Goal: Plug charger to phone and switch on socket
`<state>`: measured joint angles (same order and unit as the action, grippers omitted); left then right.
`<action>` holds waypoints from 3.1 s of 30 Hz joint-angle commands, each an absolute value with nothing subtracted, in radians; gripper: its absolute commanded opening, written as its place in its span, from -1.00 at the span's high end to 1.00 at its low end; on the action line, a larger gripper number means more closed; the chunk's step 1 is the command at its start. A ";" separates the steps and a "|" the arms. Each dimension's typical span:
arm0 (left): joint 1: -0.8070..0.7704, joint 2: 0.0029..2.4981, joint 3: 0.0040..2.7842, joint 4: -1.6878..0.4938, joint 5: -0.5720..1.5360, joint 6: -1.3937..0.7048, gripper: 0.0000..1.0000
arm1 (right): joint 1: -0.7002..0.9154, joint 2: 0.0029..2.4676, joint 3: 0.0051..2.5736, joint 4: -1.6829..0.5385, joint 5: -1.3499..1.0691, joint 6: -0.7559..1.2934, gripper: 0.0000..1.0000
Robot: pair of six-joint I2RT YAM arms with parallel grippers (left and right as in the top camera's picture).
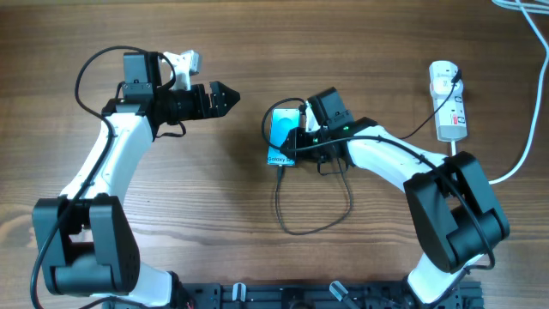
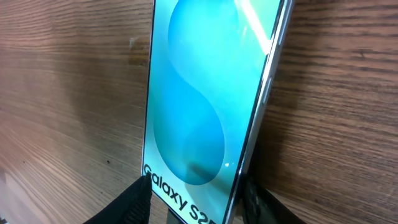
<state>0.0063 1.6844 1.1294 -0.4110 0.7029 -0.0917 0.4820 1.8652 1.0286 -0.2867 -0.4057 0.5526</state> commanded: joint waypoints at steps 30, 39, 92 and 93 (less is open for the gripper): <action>0.002 1.670 1.126 -0.411 0.693 -0.086 -1.00 | 0.485 1.880 1.020 -0.285 -0.350 0.550 -0.06; 0.002 1.670 1.126 -0.411 0.693 -0.086 -1.00 | 0.485 1.880 1.020 -0.285 -0.341 0.550 -0.12; 0.002 1.670 1.126 -0.411 0.659 -0.085 -1.00 | 0.155 1.809 1.818 -1.206 0.204 0.339 -1.00; 0.002 1.670 1.126 -0.411 0.645 -0.085 -1.00 | 0.134 1.809 1.818 -1.195 0.204 0.339 -0.99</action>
<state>0.0063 1.6844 1.1294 -0.4114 0.6930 -0.0914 0.1940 1.8267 1.8053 -1.2156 0.1696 0.3676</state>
